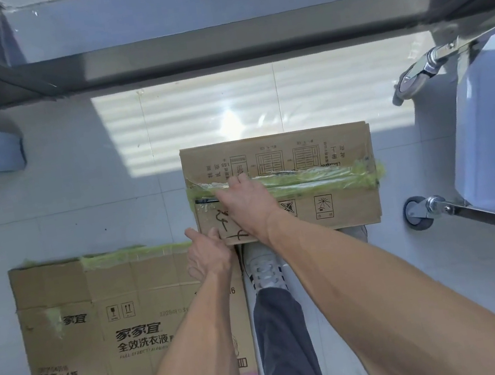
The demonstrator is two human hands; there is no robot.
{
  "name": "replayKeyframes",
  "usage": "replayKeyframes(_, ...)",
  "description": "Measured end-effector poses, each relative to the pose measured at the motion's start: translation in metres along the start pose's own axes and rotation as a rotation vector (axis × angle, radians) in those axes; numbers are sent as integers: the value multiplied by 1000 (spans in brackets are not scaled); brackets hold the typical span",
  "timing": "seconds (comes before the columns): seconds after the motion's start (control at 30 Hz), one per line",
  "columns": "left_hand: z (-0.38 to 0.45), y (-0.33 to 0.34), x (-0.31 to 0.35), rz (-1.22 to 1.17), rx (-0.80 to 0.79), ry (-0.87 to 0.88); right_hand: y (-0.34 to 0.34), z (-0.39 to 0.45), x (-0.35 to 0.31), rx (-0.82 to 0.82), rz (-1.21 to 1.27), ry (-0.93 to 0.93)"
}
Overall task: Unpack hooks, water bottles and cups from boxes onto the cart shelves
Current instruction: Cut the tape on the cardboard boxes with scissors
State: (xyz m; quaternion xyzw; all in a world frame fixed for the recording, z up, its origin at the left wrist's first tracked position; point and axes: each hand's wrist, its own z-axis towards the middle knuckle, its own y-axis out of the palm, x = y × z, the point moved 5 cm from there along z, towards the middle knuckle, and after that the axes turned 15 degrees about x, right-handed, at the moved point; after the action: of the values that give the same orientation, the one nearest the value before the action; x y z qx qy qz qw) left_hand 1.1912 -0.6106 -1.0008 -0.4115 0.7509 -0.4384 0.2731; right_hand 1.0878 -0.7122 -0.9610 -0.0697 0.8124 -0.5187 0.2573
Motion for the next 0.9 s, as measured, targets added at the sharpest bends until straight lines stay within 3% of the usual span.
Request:
replayKeyframes(0.33,-17,4,10,58,65,-54,-8,-33,68,-25,-16,68)
replayKeyframes(0.4,-26,0,21,133,150,76,-10,-37,74,-21,-13,85)
replayKeyframes(0.47,-38,-5,41,201,225,335,-14,-41,81,-10,-29,97)
replayKeyframes(0.57,-58,4,67,257,188,559,-19,-50,90,-12,-42,127)
replayKeyframes(0.9,-75,14,83,263,45,437,-38,-94,151,-103,-164,213)
